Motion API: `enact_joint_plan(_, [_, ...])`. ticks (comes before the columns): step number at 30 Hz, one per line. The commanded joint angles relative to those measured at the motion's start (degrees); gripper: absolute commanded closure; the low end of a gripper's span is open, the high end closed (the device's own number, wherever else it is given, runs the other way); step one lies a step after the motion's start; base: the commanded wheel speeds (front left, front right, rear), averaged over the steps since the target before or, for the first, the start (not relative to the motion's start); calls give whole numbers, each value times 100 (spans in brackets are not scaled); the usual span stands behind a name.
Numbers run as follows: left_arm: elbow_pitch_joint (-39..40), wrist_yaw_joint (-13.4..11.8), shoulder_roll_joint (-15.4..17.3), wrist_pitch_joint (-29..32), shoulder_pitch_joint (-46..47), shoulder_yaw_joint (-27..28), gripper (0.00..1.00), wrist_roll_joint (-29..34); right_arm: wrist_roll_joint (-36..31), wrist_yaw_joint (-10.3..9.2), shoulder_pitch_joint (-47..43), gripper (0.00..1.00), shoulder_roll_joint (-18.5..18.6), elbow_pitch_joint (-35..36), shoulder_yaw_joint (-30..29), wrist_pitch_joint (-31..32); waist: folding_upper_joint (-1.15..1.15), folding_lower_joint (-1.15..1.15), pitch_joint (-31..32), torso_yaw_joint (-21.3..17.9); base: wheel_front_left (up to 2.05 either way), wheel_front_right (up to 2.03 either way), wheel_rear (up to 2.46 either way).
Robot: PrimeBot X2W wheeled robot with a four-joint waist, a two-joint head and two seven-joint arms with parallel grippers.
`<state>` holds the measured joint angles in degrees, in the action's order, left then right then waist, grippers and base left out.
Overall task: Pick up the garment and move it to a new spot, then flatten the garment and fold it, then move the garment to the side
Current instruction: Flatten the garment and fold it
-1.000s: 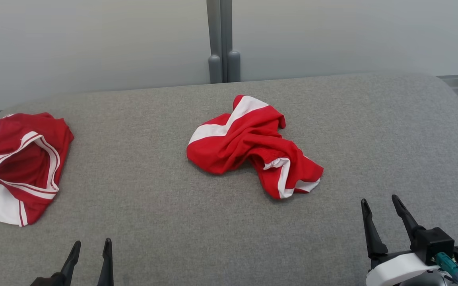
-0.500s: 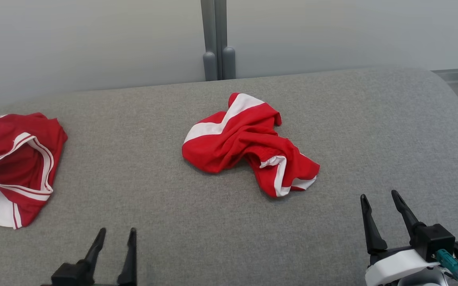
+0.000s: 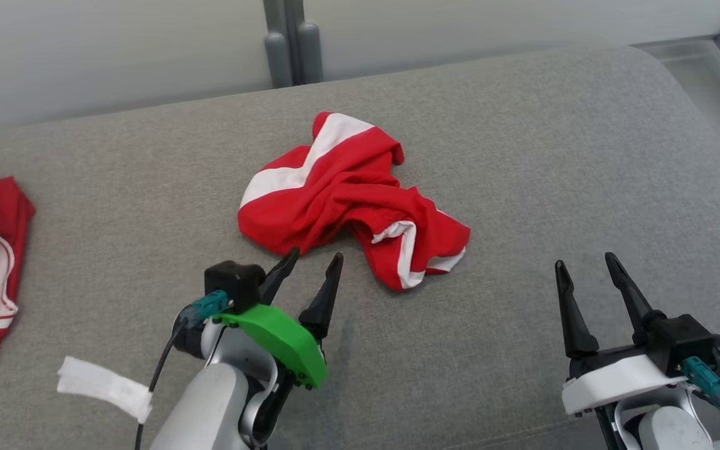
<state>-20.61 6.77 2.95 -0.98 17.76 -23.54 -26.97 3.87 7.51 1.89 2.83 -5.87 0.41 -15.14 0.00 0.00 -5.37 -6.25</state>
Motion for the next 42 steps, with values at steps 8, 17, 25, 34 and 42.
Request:
enact_joint_plan(8, [-722,-350,14,199,826,-512,0,-586,207,-4,197,0,11,46,-23,-2,0,0,-651,-938,0,0,0])
enact_joint_plan(17, [-1496,-576,15,99,1329,-522,0,-842,294,-4,198,0,11,58,5,-1,0,0,-702,-1196,0,0,0])
enact_joint_plan(25, [-2066,-339,13,-20,1625,-485,100,-1008,250,-4,112,0,10,10,-44,-1,0,0,-595,-1223,0,0,0])
enact_joint_plan(34, [-1333,-28,122,689,2082,-937,100,-1039,256,-4,-22,0,11,2,-76,-1,0,0,-367,-1069,0,0,0])
enact_joint_plan(42, [159,59,594,2502,3196,-1300,100,-1311,440,-4,45,0,11,-23,79,-1,0,0,-314,-1042,0,0,0])
